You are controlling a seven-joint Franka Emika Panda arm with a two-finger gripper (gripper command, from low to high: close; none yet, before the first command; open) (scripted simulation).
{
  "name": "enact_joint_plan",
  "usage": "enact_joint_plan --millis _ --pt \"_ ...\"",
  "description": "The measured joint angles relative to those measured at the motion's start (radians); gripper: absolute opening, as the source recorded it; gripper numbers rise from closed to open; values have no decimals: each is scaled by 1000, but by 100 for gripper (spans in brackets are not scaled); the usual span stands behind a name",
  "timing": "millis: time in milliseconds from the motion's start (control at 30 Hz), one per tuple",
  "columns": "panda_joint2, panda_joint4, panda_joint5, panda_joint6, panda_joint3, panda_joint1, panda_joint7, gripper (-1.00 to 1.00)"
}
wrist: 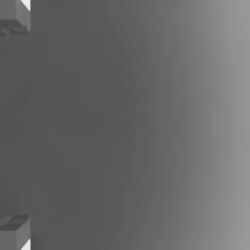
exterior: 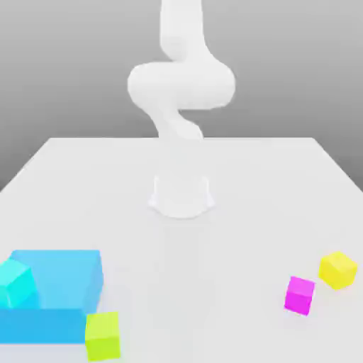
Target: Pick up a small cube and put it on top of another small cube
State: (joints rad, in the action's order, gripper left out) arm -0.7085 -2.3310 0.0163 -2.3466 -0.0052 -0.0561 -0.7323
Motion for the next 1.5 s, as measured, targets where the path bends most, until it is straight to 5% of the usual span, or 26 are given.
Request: enact_joint_plan --millis 533,967,1000,1233,1500 --pt "587 -199 70 -299 68 -280 409 0" --pt "1057 -261 -107 -593 57 -428 459 0" --pt "1080 -256 -110 -612 52 -432 456 -100" --pt "1080 -257 -113 -610 52 -432 454 -100" --pt "864 -260 -43 -399 27 -341 508 -100"
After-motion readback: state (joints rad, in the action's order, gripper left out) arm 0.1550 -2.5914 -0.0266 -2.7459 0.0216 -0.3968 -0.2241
